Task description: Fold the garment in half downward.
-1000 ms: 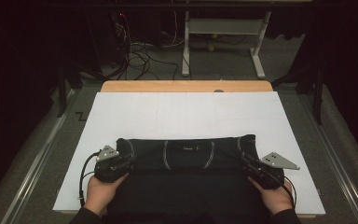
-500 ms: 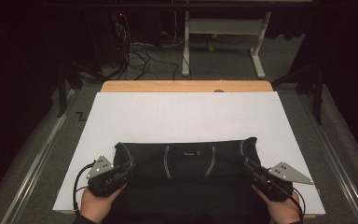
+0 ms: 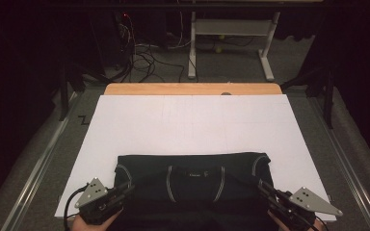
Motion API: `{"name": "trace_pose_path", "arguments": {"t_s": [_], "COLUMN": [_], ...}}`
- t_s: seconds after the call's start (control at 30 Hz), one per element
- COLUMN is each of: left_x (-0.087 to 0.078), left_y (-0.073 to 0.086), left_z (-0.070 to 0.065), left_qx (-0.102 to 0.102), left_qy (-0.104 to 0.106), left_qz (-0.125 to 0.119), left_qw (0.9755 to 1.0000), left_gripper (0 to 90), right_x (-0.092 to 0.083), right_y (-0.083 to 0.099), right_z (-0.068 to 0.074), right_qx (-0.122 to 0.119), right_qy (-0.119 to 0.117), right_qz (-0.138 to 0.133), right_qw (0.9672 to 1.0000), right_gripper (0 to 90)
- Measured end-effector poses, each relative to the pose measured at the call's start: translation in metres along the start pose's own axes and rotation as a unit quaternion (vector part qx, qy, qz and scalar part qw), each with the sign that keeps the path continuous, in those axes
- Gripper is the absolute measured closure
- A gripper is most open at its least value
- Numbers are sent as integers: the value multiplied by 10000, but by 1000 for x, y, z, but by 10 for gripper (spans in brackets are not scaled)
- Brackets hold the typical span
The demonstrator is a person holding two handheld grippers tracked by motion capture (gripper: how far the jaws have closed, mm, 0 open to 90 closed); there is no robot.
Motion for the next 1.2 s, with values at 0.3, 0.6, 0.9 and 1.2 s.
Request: {"name": "trace_pose_path", "arguments": {"t_s": [0.3,0.6,0.9,1.2], "left_x": [16,0,11,41], "left_y": [35,17,-6,4], "left_z": [18,50,110,132], "left_qx": [-372,-428,-1145,-1287], "left_qy": [-120,-636,-826,-994], "left_qz": [958,526,285,865], "left_qw": [9946,9957,9896,9829], "left_gripper": [666,254,210,211], "right_x": [2,16,51,104], "right_y": [26,21,0,0], "right_z": [0,-30,-59,-87], "right_qx": [78,532,576,621], "right_qy": [50,540,907,1093], "right_qz": [699,631,620,1178], "right_qw": [9975,9951,9923,9850], "right_gripper": [730,390,409,361]}}
Point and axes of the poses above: each handheld gripper's, and its own axes: x roughly forward along the jaws, y roughly out of its underside, z roughly to its left, the point moved 10 cm from there along x, roughly forward along the jaws, and after that the axes turned 11 degrees about y, right-handed, at the moved point
